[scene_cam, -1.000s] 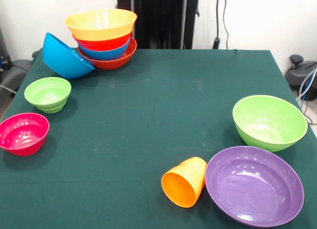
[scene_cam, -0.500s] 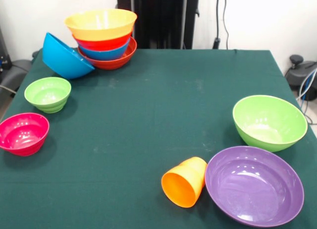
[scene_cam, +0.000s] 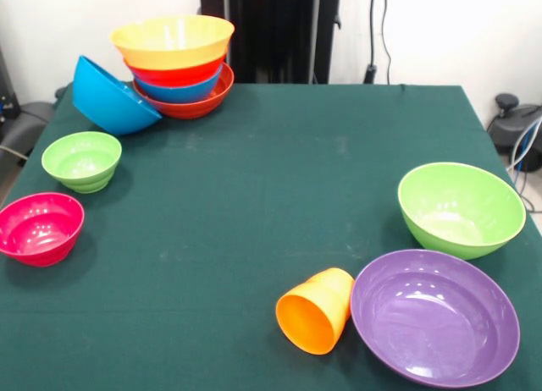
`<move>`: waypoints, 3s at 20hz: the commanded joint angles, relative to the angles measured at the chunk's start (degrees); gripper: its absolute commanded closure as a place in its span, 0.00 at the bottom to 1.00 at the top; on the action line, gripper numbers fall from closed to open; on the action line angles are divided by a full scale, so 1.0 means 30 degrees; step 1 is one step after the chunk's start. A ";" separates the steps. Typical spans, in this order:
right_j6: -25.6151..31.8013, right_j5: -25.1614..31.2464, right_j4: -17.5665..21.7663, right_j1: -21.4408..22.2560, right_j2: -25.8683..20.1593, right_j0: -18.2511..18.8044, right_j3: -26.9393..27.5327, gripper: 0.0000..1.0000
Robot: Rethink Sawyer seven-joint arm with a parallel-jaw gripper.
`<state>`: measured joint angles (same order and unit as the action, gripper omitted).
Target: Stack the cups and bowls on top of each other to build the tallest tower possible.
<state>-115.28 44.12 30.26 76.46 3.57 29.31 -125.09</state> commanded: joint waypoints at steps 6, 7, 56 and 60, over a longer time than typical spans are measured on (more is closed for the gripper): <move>0.4092 -0.3036 -0.3020 -0.3950 -0.5133 0.2744 0.2075 0.00; 0.3752 -0.3381 -0.2516 -0.4511 -0.5129 0.2840 0.2480 0.00; 1.1464 0.0316 0.2032 -1.4774 -1.0548 0.9572 1.3391 0.00; 1.1742 0.0321 0.1952 -1.5035 -1.0385 0.9506 1.3832 0.00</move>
<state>-84.06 40.66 34.47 33.63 -28.86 59.65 -86.78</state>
